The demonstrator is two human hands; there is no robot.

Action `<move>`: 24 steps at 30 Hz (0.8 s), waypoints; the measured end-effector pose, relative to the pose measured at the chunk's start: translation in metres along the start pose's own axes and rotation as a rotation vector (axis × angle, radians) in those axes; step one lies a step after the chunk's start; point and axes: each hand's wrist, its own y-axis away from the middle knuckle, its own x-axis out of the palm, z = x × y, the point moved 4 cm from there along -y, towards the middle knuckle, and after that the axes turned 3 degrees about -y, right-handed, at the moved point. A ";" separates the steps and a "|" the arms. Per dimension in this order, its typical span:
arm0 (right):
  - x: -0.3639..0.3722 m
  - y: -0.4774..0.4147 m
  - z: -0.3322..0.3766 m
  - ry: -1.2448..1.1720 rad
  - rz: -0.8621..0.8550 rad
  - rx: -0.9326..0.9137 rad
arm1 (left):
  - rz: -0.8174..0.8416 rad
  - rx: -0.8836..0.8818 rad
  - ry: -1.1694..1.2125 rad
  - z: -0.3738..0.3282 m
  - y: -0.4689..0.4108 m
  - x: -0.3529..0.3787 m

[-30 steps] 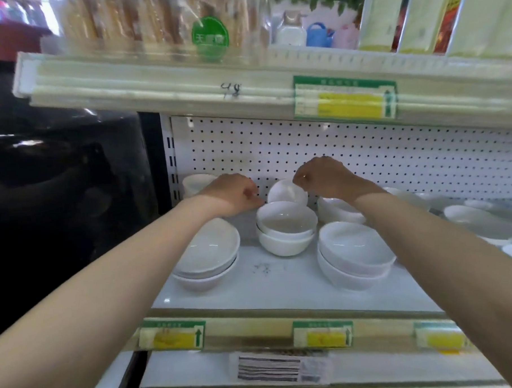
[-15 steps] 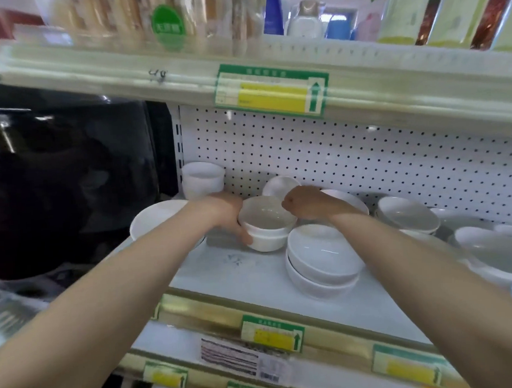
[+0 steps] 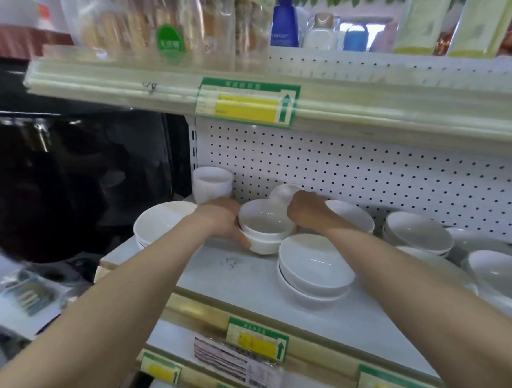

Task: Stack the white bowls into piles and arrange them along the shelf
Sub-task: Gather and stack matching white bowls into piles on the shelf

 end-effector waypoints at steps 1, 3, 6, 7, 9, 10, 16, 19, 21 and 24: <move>-0.005 0.000 0.001 -0.005 -0.024 0.014 | -0.018 -0.018 0.025 0.000 0.001 -0.003; -0.017 -0.001 0.004 -0.003 -0.042 0.014 | -0.064 -0.031 0.089 0.002 0.003 -0.011; -0.039 -0.005 0.012 -0.019 -0.081 -0.015 | -0.151 0.000 0.278 0.011 0.004 -0.025; -0.047 -0.006 0.017 -0.028 -0.102 -0.022 | -0.179 0.001 0.384 0.018 0.005 -0.028; -0.062 -0.004 0.028 -0.060 -0.132 -0.029 | -0.221 0.013 0.588 0.027 0.011 -0.032; -0.067 -0.003 0.033 -0.083 -0.146 -0.031 | -0.237 0.036 0.668 0.029 0.015 -0.034; -0.076 0.000 0.076 -0.192 -0.167 -0.125 | -0.419 0.138 0.837 0.064 0.045 -0.039; -0.067 0.003 0.102 -0.254 -0.135 -0.161 | -0.471 0.115 0.791 0.093 0.060 -0.039; -0.059 0.007 0.120 -0.301 -0.122 -0.193 | -0.504 0.097 0.715 0.107 0.074 -0.039; -0.049 0.012 0.141 -0.364 -0.112 -0.262 | -0.552 0.059 0.679 0.124 0.094 -0.036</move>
